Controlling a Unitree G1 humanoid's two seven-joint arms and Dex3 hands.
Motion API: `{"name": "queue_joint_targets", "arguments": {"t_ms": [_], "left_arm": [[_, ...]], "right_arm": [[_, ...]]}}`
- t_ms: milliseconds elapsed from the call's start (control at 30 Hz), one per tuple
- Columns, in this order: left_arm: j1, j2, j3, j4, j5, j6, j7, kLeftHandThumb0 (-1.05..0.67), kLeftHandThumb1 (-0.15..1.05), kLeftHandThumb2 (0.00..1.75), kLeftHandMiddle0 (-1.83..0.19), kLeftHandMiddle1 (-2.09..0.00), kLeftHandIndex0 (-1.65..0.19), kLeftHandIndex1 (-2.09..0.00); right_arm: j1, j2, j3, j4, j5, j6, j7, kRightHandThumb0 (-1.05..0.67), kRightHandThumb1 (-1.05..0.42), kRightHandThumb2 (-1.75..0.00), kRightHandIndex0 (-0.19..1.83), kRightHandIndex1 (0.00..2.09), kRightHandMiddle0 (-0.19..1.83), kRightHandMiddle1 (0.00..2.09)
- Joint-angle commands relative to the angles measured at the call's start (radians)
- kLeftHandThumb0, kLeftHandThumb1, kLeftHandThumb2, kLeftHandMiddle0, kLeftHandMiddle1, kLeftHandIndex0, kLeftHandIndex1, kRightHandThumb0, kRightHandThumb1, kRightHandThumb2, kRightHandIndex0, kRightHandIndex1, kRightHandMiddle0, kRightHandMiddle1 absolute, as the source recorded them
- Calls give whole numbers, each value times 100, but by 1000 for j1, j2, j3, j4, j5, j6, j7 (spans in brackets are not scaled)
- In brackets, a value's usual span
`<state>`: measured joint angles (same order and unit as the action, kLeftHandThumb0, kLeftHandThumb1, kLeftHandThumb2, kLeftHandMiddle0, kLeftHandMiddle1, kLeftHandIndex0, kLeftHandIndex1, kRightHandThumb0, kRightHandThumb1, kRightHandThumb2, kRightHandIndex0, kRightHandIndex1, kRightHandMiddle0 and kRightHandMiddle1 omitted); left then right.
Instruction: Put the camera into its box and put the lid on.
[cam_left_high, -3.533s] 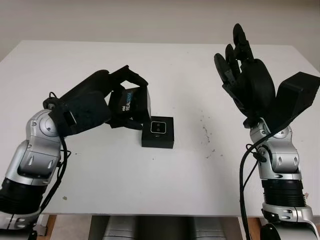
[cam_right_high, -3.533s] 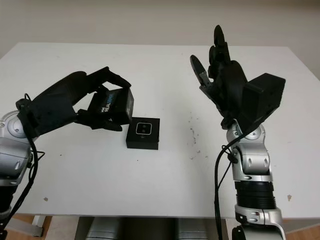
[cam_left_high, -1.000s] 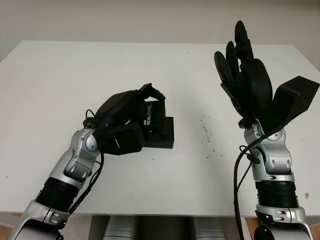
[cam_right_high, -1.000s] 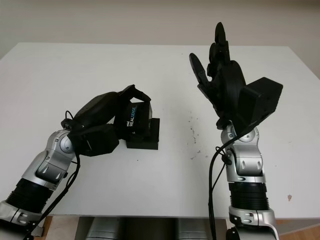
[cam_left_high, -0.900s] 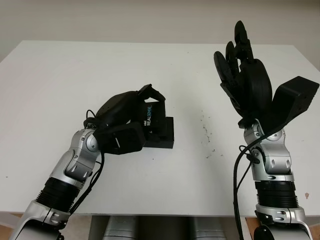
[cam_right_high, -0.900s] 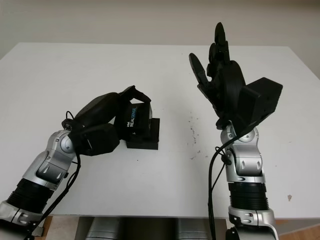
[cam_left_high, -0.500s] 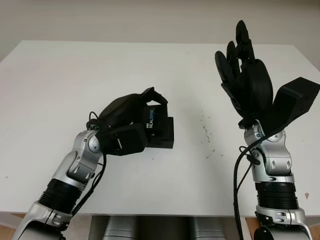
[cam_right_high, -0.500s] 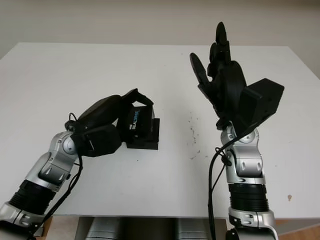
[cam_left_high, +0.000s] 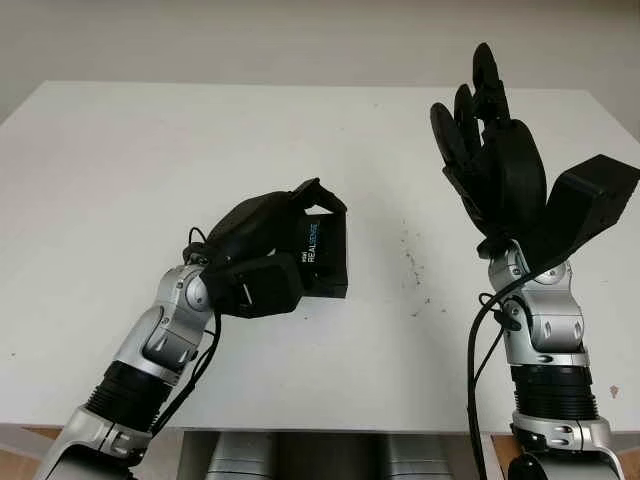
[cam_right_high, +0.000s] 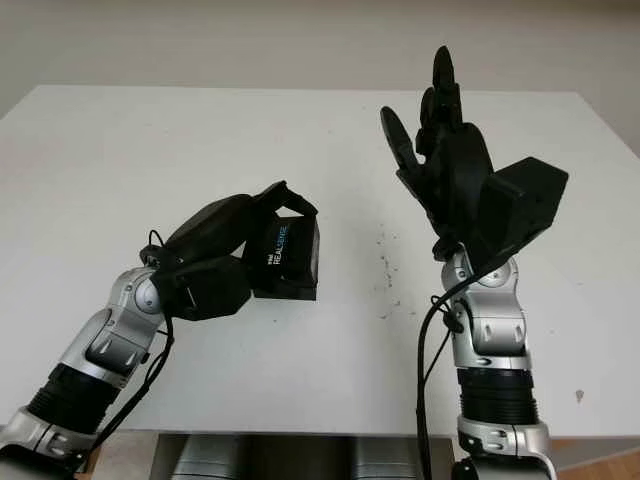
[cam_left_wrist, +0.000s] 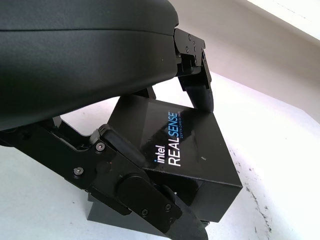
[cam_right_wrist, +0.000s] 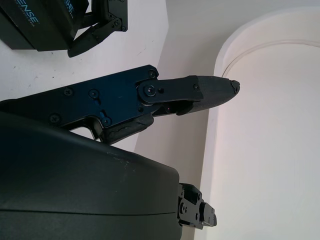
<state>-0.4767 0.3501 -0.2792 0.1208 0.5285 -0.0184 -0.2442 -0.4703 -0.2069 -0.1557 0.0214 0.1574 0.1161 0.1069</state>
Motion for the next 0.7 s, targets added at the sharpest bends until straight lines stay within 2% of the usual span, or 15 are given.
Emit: {"name": "queue_joint_targets", "arguments": {"t_ms": [0, 433, 667], "left_arm": [[0, -14, -20, -19, 3, 1, -8, -5, 98, 5, -32, -138, -24, -139], [1, -10, -40, -32, 35, 19, -21, -6, 97, 5, -30, -136, -23, -140], [6, 21, -61, -41, 114, 0, 7, -8, 96, 5, -33, -143, -25, -143]], "right_arm": [[7, 2, -1, -29, -1, -1, -2, -73, -105, -28, -19, 0, -16, 5], [16, 7, -1, -40, 4, 3, -6, -73, -105, -28, -19, 0, -16, 5], [15, 6, -3, -29, 10, -5, 0, -72, -105, -28, -19, 0, -15, 6]]}}
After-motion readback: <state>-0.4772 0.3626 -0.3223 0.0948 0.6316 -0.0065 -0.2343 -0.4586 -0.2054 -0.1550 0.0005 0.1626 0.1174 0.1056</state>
